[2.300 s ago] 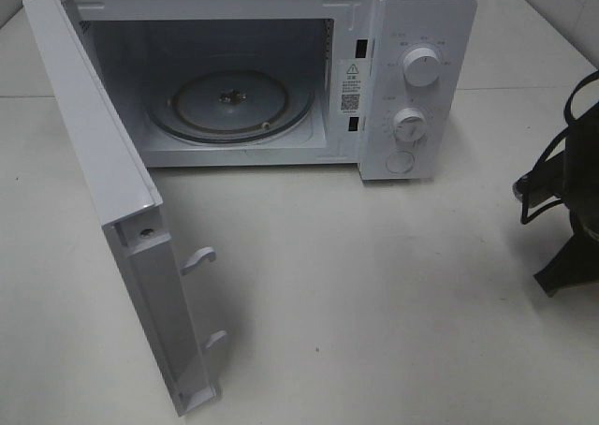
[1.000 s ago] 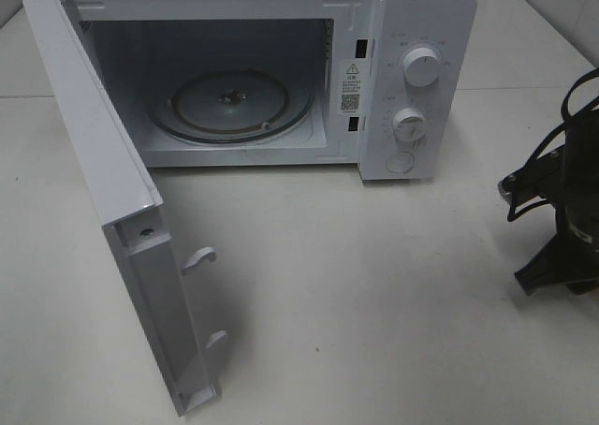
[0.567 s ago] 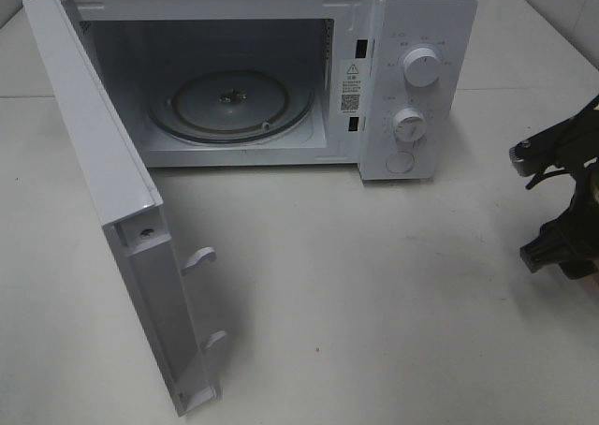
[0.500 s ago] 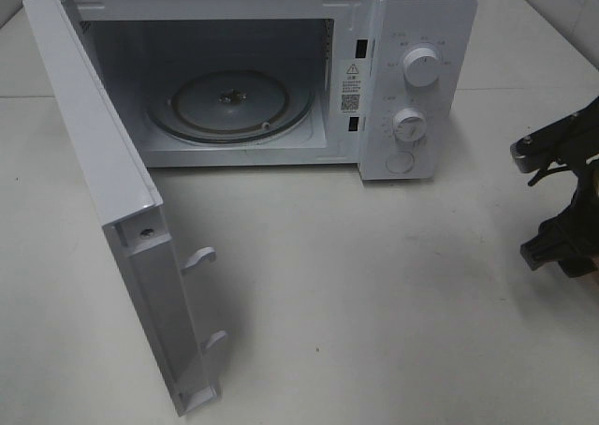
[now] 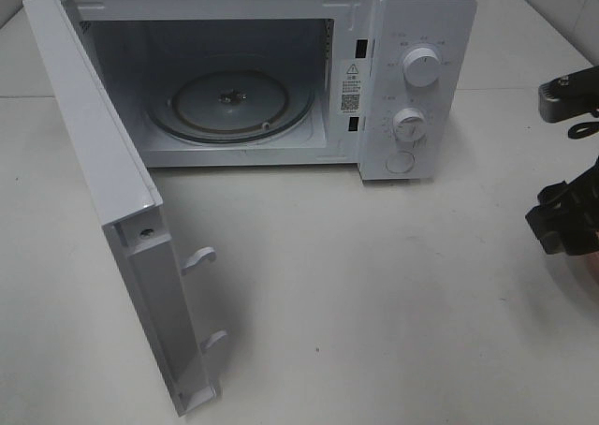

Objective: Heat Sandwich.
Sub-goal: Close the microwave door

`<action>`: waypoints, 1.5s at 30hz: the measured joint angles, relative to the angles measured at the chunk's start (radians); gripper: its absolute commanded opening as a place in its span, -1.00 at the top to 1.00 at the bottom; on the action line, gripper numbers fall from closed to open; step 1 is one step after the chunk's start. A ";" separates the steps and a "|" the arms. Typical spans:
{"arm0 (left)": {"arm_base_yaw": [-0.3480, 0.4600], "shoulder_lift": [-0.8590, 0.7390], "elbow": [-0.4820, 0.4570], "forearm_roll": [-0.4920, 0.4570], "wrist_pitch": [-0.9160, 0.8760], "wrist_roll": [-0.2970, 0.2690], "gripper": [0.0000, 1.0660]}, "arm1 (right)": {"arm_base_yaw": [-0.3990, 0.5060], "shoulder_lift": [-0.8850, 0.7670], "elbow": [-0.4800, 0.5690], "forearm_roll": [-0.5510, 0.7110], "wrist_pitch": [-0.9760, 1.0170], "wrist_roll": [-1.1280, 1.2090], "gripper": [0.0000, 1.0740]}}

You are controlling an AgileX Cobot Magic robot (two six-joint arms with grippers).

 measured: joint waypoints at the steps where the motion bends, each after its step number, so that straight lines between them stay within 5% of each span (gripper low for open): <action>1: 0.000 0.000 0.000 0.000 0.000 0.000 -0.83 | 0.000 -0.041 0.000 0.034 0.018 -0.026 -0.43; 21: 0.000 0.000 0.000 0.000 0.000 0.000 -0.83 | 0.000 -0.499 0.000 0.207 0.239 -0.083 -0.42; 37: 0.000 0.000 0.000 0.000 0.000 0.000 -0.83 | -0.002 -0.806 0.082 0.208 0.299 -0.083 -0.42; 45: 0.000 0.000 0.000 0.000 0.000 0.000 -0.83 | -0.142 -0.944 0.150 0.210 0.302 -0.101 -0.42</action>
